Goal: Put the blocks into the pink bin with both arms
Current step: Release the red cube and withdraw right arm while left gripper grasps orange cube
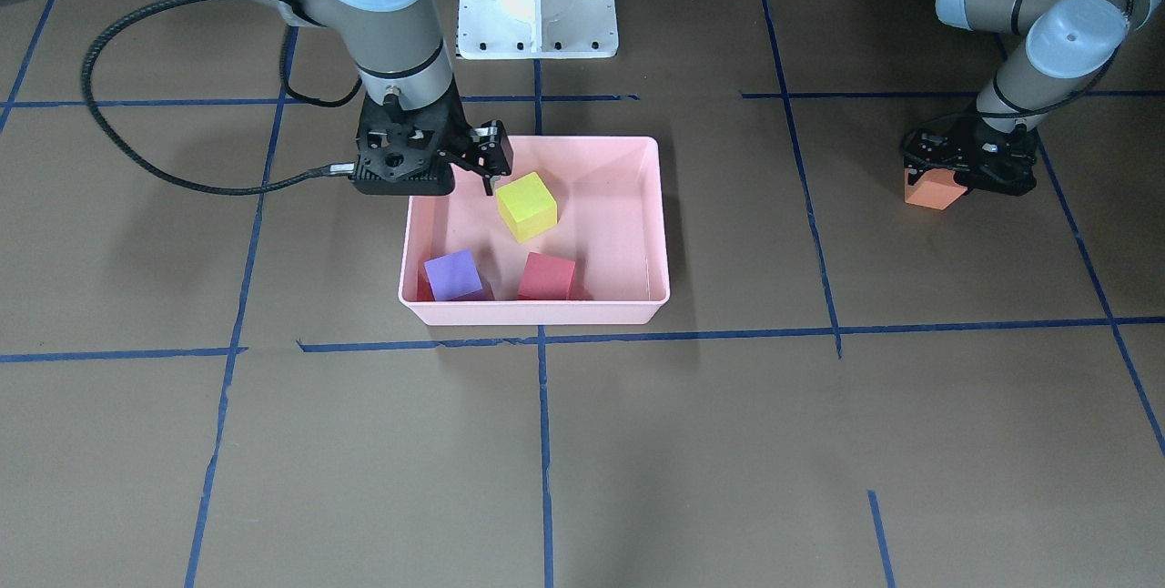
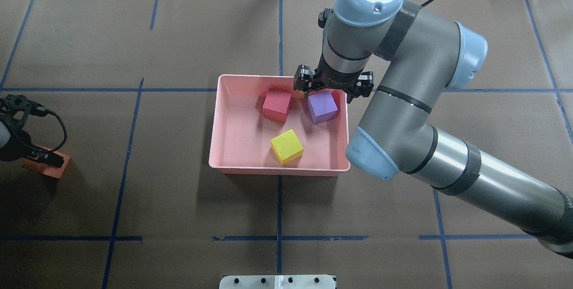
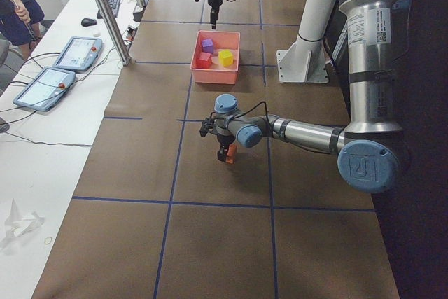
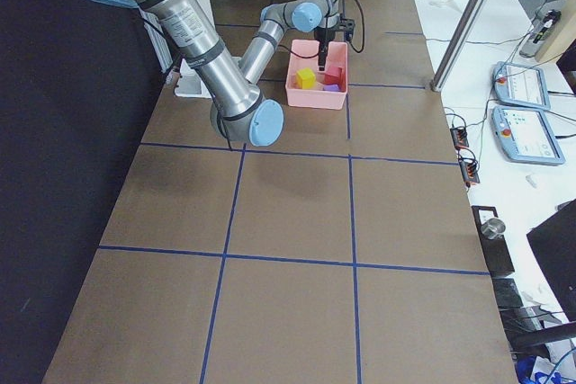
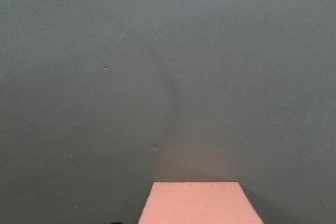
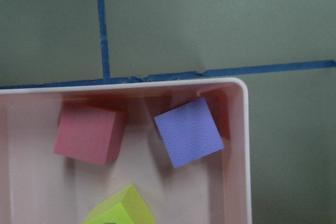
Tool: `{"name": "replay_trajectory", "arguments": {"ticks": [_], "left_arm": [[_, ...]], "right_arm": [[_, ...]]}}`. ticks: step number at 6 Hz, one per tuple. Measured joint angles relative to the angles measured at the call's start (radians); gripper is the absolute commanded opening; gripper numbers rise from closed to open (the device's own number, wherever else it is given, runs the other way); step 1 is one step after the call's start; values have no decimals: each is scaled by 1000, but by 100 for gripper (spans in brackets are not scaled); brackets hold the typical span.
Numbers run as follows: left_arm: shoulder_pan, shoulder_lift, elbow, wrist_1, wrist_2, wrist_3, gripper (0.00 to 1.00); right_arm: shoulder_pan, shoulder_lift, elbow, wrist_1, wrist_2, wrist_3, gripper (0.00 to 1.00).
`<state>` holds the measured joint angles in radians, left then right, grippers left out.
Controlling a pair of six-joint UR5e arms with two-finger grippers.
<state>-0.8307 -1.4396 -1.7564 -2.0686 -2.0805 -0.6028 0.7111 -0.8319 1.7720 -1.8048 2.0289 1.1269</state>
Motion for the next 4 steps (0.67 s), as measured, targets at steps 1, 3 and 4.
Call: {"name": "replay_trajectory", "arguments": {"ticks": [1,3,4], "left_arm": [[0,0,-7,2,-3,0,43],[-1,-3,-51,26,-20,0,41],[-11,-12,-113,84,-37,-5,41]], "right_arm": [[57,-27,1,-2,39,-87,100],[193,-120,13,-4,119,-331,100],[267,-183,24,-3,150,-483,100]]}}
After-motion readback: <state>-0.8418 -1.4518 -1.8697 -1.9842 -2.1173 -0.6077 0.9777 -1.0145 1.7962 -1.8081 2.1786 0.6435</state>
